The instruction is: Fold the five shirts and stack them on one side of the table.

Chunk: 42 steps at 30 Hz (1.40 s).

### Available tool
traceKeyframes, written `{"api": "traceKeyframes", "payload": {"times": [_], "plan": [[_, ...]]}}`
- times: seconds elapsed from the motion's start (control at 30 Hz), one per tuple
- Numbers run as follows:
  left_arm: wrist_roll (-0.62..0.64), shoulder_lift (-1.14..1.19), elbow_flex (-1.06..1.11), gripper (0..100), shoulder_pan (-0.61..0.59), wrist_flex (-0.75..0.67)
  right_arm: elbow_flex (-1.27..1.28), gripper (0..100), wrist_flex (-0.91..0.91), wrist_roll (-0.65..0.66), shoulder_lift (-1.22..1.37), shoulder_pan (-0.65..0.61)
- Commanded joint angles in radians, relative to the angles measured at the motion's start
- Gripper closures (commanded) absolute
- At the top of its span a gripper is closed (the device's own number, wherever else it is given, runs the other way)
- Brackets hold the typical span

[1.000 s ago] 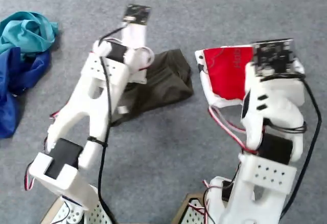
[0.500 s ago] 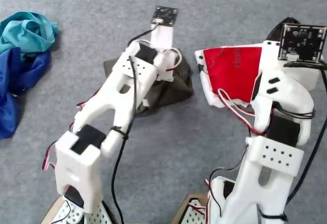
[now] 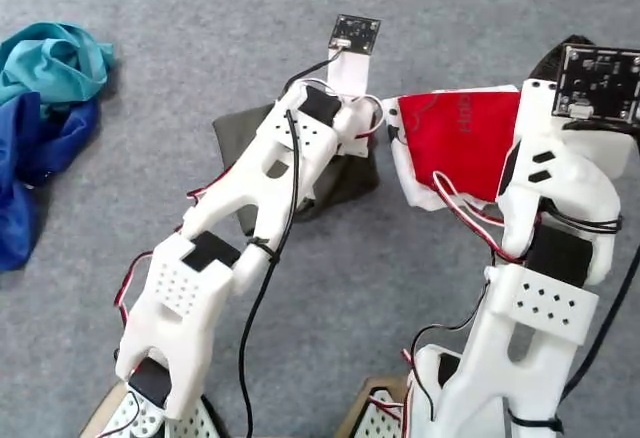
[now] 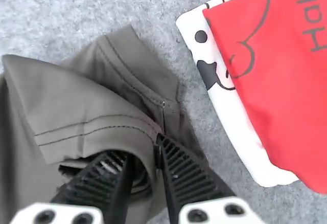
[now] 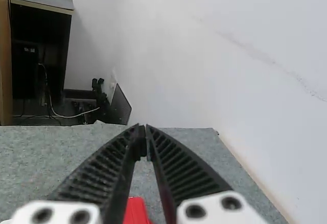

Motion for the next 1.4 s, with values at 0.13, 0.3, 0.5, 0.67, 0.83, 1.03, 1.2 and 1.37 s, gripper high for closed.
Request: {"api": "traceKeyframes", "payload": {"times": [0.13,0.3,0.5,0.67,0.83,1.03,1.2,1.37], "plan": [[0.012,-0.012,-0.067,86,0.008,0.006,-0.054,98.4,-0.021,-0.003,0.004,0.008],[0.117,-0.014,-0.22,75,-0.036,0.169,-0.054,98.4,-0.02,-0.003,0.005,0.008],[0.117,-0.005,-0.585,86,-0.245,0.431,-0.058,98.4,0.15,-0.003,0.007,-0.123],[-0.068,-0.002,-0.711,97,-0.444,0.635,-0.071,98.4,0.299,0.055,0.051,-0.423],[-0.114,-0.015,-0.53,97,-0.611,0.641,-0.208,98.4,0.454,0.06,0.308,-0.654],[-0.141,-0.155,-0.234,97,-0.728,0.632,-0.582,98.4,0.687,0.06,0.736,-0.764],[-0.143,-0.381,0.137,97,-0.734,0.489,-0.987,98.4,0.942,0.06,1.079,-0.795],[-0.137,-0.615,0.67,97,-0.731,0.15,-1.4,98.4,1.2,0.06,1.383,-0.819]]}}
